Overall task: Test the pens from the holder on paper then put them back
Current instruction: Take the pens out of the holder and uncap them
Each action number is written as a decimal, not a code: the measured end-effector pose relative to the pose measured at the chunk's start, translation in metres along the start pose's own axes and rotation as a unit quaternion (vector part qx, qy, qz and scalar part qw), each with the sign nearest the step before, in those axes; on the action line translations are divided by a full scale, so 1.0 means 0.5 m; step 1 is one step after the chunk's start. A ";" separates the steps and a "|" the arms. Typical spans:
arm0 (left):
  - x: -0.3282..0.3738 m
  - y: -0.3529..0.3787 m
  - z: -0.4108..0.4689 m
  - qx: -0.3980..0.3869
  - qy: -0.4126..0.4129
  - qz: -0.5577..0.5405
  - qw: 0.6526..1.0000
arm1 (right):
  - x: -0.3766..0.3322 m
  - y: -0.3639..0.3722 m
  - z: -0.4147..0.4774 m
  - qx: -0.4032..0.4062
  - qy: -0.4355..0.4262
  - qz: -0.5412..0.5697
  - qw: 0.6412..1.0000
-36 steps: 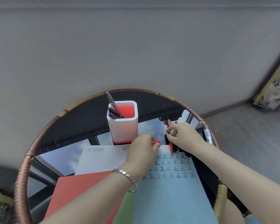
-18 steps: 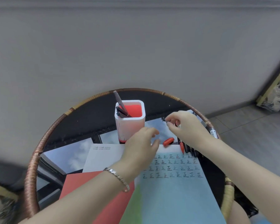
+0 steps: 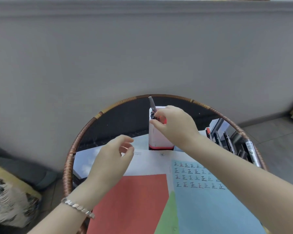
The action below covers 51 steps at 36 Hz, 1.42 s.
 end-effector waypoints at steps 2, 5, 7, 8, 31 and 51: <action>0.013 0.000 -0.001 0.006 0.006 -0.021 1.000 | -0.004 -0.027 -0.002 0.045 -0.014 0.017 0.999; 0.047 0.003 -0.002 0.020 0.028 -0.066 0.997 | -0.027 -0.093 -0.008 0.114 -0.055 0.084 0.988; 0.079 0.004 -0.005 0.029 0.053 -0.103 0.993 | -0.045 -0.137 -0.023 0.139 -0.088 0.122 0.979; 0.096 0.006 -0.007 0.032 0.071 -0.116 0.990 | -0.052 -0.153 -0.034 0.142 -0.101 0.134 0.976; 0.133 0.109 -0.054 -0.091 0.019 -0.206 0.974 | 0.070 -0.100 -0.191 -0.062 0.443 0.497 0.744; 0.116 0.124 -0.080 -0.126 0.155 -0.078 0.977 | 0.047 -0.090 -0.215 0.014 0.360 0.539 0.761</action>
Point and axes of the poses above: each hand's wrist, its own z-axis towards the middle knuckle, its own y-axis out of the palm, x = y × z, the point moved 4 cm from there along z, towards the middle knuckle, and after that the axes turned 9 degrees about x, right-handed, at the moved point
